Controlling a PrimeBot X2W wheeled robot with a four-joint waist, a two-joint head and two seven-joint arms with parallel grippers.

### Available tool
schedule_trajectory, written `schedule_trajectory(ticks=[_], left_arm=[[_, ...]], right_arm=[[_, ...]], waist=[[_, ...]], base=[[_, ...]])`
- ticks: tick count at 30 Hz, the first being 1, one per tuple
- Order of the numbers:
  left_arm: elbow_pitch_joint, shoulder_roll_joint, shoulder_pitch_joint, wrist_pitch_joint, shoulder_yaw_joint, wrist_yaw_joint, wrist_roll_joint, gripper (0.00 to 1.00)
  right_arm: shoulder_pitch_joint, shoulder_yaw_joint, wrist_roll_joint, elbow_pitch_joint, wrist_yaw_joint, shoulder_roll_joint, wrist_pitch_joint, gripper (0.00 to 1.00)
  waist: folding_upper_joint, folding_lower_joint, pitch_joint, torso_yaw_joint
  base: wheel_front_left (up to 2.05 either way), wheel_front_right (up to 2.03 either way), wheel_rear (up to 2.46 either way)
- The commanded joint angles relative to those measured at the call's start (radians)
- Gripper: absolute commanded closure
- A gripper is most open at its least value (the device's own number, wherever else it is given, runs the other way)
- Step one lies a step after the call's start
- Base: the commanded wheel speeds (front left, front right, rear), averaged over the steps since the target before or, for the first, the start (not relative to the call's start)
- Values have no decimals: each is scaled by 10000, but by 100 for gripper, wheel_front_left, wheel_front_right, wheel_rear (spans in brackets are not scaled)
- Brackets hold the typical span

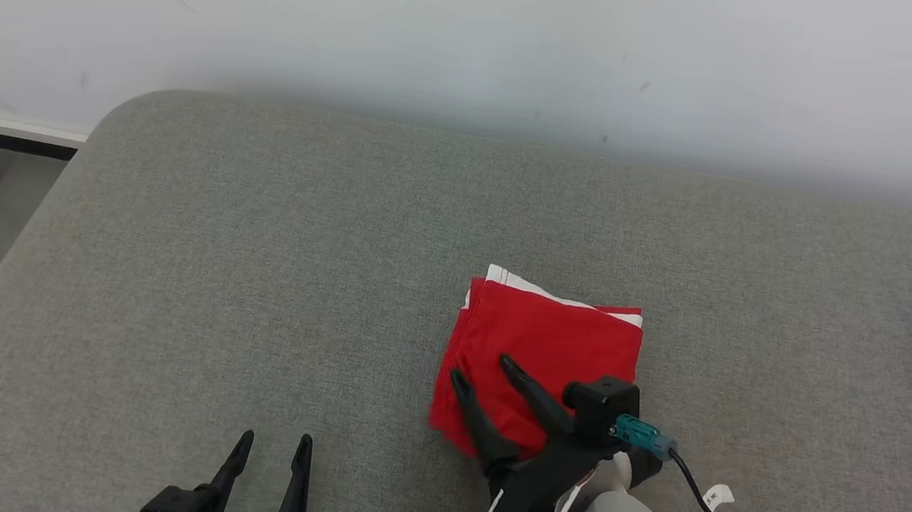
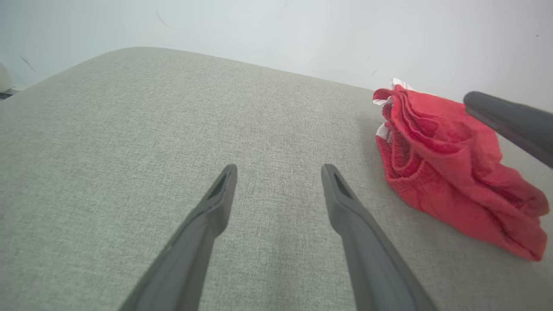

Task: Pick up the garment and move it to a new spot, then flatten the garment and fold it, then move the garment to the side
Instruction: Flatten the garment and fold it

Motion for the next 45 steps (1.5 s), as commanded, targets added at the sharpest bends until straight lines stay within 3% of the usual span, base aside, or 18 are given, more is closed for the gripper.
schedule_trajectory(ticks=[1, 6, 17, 23, 35, 45], left_arm=[[2, 3, 10, -23, 63, 15, 112, 0], [-78, 5, 196, -23, 326, 15, 290, 0], [-322, 0, 473, -23, 1041, 17, 836, 0], [-588, 3, 722, -23, 1469, 78, 1035, 0], [-1178, 2, 1352, -23, 1879, 523, 1542, 0], [-1539, 2, 1763, -23, 1999, 655, 1759, 0]], right_arm=[[0, 25, 65, -118, -26, 68, 4, 0], [340, -413, -169, -620, -26, 2, 2, 0], [2200, -4274, -2384, -1500, -26, -167, 4, 0], [3078, -5695, -3253, -1904, -26, -54, 2, 0], [4045, -6371, -3800, -2685, -26, 198, 4, 0], [4104, -6082, -3945, -3076, -26, 243, 4, 0]], waist=[[-1, -1, -27, -12], [-1, -1, -182, -303], [-1, -1, -534, -1307], [-1, -1, -547, -1838], [-1, -1, -764, -2302], [-1, -1, -971, -2324]], base=[[0, 0, 0], [0, 0, 0], [0, 0, 0], [0, 0, 0], [0, 0, 0], [0, 0, 0]])
